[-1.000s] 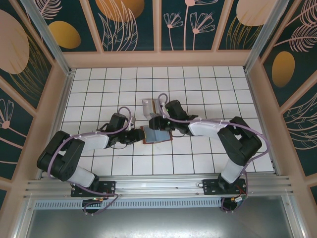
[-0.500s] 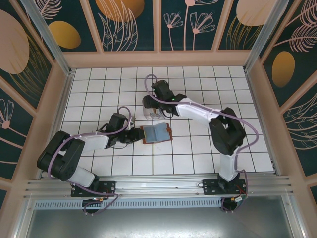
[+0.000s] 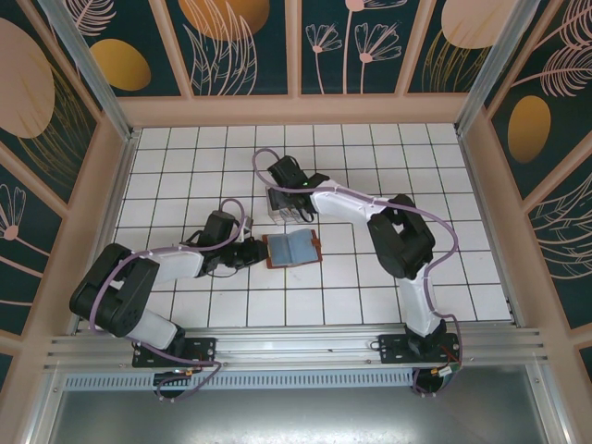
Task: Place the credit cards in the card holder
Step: Pick up the credit card from the storage box.
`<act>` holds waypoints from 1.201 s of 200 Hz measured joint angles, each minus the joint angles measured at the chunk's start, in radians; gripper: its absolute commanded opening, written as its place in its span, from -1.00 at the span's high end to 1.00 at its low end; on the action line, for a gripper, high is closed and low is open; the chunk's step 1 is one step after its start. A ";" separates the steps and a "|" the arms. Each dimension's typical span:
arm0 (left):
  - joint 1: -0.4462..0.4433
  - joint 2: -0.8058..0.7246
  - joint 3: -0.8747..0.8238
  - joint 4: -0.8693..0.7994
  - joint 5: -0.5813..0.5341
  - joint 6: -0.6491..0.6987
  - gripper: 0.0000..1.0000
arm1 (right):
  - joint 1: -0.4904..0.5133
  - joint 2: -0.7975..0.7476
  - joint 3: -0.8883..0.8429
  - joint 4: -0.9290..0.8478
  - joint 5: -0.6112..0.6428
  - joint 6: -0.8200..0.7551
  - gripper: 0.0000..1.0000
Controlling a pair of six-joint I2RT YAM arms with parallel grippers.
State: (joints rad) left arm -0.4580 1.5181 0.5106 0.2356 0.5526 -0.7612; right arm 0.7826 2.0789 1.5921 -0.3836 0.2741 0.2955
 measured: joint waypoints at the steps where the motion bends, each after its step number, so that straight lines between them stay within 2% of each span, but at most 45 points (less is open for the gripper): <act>1: 0.000 0.000 0.000 0.000 0.000 0.000 0.57 | 0.001 0.000 0.001 -0.002 0.003 0.001 -0.44; 43: 0.000 0.019 0.015 0.000 0.000 0.011 0.56 | 0.020 0.000 0.009 -0.015 0.096 0.001 -0.26; 117: 0.000 0.057 0.044 -0.004 0.000 0.029 0.53 | 0.021 0.000 0.010 -0.045 0.196 0.002 -0.29; 179: 0.000 0.079 0.046 0.003 0.008 0.028 0.51 | -0.015 0.051 0.053 -0.070 0.113 0.011 -0.37; 240: 0.000 0.079 0.046 0.016 0.008 0.028 0.51 | -0.005 0.069 0.122 -0.154 0.173 0.032 -0.33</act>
State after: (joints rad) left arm -0.4580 1.5970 0.5564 0.2512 0.5610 -0.7330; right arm 0.7773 2.1483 1.7142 -0.5377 0.4469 0.3275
